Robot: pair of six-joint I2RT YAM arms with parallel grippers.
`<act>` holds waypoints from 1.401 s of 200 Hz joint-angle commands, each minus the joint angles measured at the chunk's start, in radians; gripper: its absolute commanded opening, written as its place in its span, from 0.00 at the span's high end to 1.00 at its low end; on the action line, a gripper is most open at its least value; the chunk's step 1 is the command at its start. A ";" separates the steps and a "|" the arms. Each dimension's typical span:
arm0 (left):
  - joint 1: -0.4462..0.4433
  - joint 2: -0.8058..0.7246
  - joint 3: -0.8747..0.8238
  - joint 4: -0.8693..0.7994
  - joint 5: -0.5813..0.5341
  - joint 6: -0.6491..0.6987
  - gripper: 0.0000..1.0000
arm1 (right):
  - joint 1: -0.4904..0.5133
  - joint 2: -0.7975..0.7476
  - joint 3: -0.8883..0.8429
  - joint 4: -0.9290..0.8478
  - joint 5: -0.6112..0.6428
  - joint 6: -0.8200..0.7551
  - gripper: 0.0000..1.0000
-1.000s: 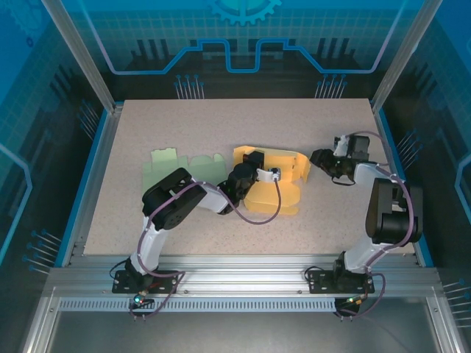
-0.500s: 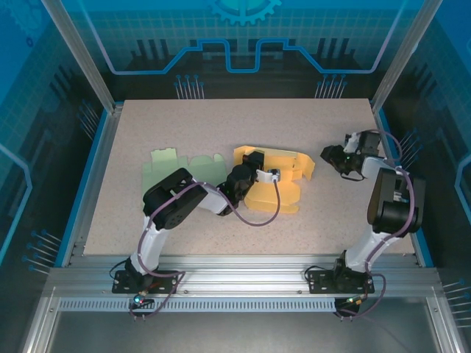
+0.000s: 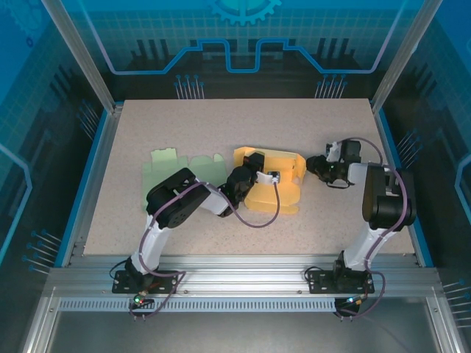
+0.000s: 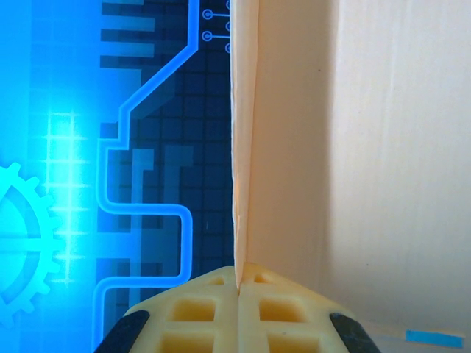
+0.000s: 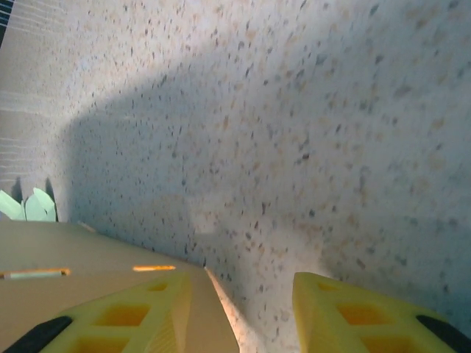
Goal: Fold the paper box
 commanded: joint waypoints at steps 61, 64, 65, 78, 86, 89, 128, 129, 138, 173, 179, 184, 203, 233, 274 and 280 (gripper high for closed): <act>-0.002 0.038 -0.016 0.037 0.029 0.034 1.00 | 0.100 -0.154 -0.117 0.027 0.075 -0.010 0.54; -0.003 0.038 -0.016 0.037 0.029 0.034 1.00 | 0.104 -0.156 -0.117 0.026 0.078 -0.012 0.54; -0.003 0.038 -0.016 0.038 0.030 0.034 1.00 | 0.105 -0.157 -0.117 0.025 0.080 -0.012 0.54; -0.002 0.039 -0.017 0.039 0.033 0.036 1.00 | 0.118 -0.161 -0.117 0.020 0.088 -0.018 0.53; -0.003 0.039 -0.017 0.038 0.034 0.037 1.00 | 0.125 -0.163 -0.117 0.021 0.092 -0.023 0.53; -0.002 0.040 -0.017 0.038 0.034 0.038 1.00 | 0.128 -0.163 -0.118 0.022 0.095 -0.023 0.53; -0.002 0.038 -0.022 0.033 0.043 0.041 1.00 | 0.169 -0.163 -0.114 0.037 0.140 -0.045 0.50; -0.003 0.038 -0.022 0.031 0.044 0.041 1.00 | 0.170 -0.164 -0.113 0.038 0.142 -0.045 0.50; -0.003 0.038 -0.024 0.027 0.046 0.040 1.00 | 0.181 -0.162 -0.112 0.042 0.155 -0.052 0.49; -0.002 0.031 -0.024 0.009 0.052 0.029 1.00 | 0.216 -0.163 -0.115 0.074 0.202 -0.072 0.45; -0.002 0.030 -0.023 0.006 0.053 0.025 1.00 | 0.221 -0.163 -0.117 0.078 0.206 -0.076 0.45; -0.002 0.027 -0.023 0.002 0.054 0.023 1.00 | 0.225 -0.165 -0.117 0.081 0.209 -0.078 0.44; -0.001 0.026 -0.021 -0.004 0.054 0.014 1.00 | 0.239 -0.183 -0.129 0.084 0.225 -0.082 0.43; 0.002 0.017 -0.020 -0.010 0.055 0.002 1.00 | 0.256 -0.215 -0.156 0.092 0.248 -0.086 0.42; 0.005 0.010 -0.020 -0.016 0.058 0.003 1.00 | 0.269 -0.235 -0.158 0.084 0.271 -0.093 0.41; 0.004 0.009 -0.021 -0.017 0.058 0.004 1.00 | 0.269 -0.233 -0.155 0.084 0.269 -0.095 0.40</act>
